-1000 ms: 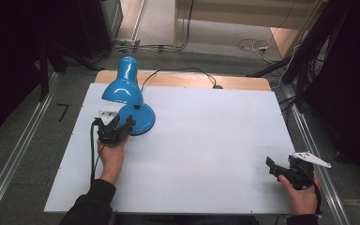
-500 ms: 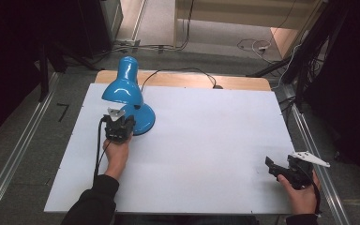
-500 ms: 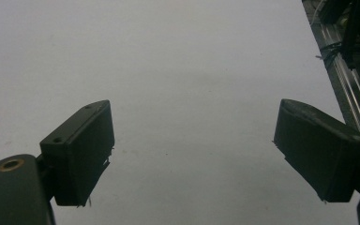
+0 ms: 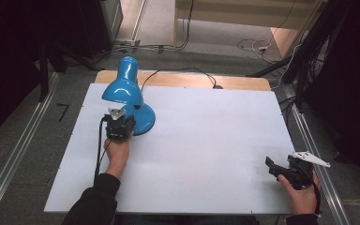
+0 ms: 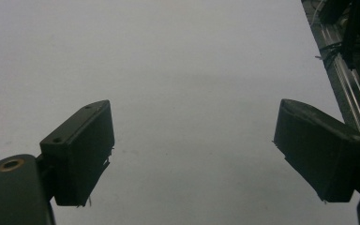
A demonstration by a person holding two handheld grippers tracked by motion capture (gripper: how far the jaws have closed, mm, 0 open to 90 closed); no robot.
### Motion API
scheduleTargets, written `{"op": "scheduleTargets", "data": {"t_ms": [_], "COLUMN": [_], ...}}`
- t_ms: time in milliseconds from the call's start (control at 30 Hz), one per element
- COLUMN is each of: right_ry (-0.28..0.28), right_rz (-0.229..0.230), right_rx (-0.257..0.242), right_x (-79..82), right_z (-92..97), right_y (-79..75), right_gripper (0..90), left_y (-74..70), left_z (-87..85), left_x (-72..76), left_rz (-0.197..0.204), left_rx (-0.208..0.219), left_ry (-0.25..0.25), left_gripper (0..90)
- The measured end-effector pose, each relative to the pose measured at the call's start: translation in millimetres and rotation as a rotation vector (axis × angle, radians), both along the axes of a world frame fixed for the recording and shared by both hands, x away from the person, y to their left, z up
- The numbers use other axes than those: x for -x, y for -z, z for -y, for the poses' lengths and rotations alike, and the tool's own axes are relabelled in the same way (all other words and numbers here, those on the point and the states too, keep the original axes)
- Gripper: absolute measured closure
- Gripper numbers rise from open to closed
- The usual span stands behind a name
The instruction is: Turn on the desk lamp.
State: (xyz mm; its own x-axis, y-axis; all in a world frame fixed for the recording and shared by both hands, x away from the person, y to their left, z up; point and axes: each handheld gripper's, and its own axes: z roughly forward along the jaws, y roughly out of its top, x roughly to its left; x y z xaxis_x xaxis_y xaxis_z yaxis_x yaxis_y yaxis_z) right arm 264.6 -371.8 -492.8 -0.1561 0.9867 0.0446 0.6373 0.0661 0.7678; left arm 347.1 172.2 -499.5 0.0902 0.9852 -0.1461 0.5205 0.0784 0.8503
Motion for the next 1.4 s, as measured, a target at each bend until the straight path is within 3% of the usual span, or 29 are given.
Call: {"op": "scheduleTargets", "data": {"t_ms": [1400], "right_ry": [-0.001], "right_rz": [0.009], "right_rx": [0.005], "right_x": [1.9], "right_z": [0.7], "right_y": [-1.9], "right_gripper": [11.2], "left_y": [3.9], "left_z": [4.6], "left_x": [0.1], "left_rz": [-0.016], "left_rx": [-0.01], "left_ry": [0.03], "left_gripper": [90.0]}}
